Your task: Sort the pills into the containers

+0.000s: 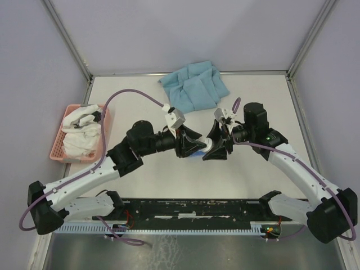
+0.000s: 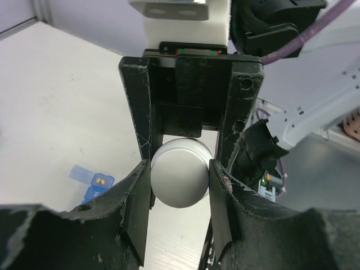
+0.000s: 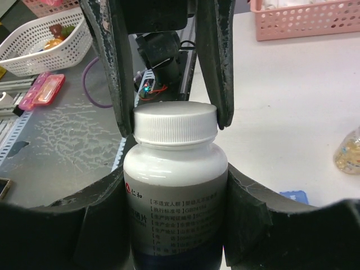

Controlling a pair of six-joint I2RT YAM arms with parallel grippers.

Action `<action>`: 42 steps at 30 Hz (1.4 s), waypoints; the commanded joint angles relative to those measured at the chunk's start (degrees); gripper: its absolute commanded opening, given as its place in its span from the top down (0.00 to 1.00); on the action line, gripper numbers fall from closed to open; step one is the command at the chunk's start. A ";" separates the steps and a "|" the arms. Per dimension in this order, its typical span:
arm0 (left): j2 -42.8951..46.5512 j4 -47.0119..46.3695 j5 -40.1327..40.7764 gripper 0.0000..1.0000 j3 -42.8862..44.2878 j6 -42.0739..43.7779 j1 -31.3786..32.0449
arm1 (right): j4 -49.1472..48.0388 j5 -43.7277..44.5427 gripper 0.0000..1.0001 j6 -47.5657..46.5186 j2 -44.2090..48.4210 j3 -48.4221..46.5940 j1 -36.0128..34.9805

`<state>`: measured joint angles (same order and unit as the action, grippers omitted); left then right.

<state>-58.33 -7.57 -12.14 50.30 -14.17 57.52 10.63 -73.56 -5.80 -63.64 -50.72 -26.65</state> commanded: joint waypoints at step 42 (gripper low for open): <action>-5.80 15.06 42.31 0.09 9.19 -47.95 10.27 | 16.00 21.30 0.99 -28.44 5.62 -3.63 -0.46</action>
<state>-63.86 7.70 24.69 56.47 -59.13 67.40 27.44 -52.40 -33.12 -58.96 -53.12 -26.63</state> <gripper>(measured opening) 0.947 0.601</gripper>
